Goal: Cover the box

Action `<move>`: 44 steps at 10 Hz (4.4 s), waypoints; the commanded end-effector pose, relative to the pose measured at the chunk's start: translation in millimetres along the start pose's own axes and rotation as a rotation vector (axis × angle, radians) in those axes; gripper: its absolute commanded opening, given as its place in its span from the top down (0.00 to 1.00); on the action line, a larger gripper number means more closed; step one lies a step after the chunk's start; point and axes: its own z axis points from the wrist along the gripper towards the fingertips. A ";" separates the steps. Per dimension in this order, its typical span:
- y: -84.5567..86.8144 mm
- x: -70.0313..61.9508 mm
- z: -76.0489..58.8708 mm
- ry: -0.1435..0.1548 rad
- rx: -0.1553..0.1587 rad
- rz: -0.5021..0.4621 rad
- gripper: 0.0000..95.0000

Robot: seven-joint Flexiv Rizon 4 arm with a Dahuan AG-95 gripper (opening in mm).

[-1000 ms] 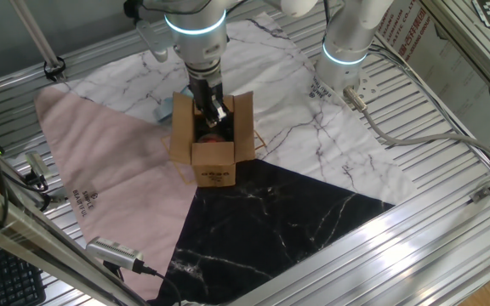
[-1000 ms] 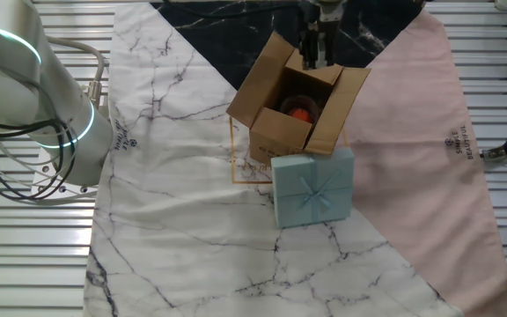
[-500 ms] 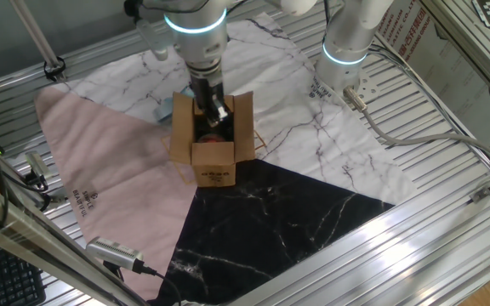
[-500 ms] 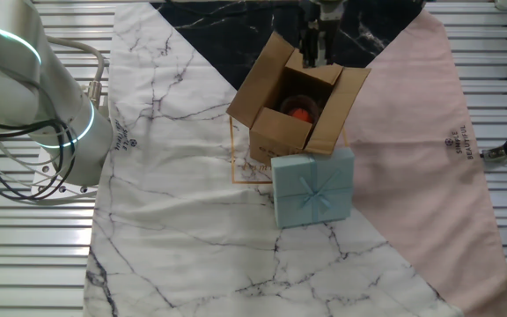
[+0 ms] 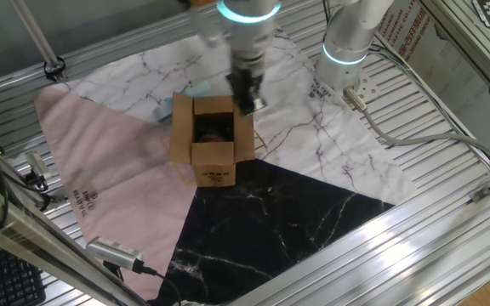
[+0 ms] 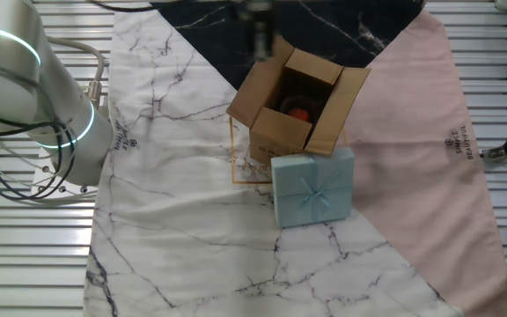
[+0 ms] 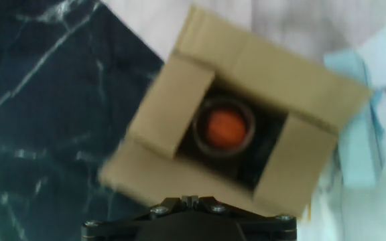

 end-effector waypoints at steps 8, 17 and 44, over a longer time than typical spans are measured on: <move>20.5 15.5 29.5 -0.023 0.011 0.008 1.00; 17.4 11.2 38.6 -0.021 0.009 -0.005 1.00; -6.2 -36.3 26.0 0.012 0.009 -0.078 1.00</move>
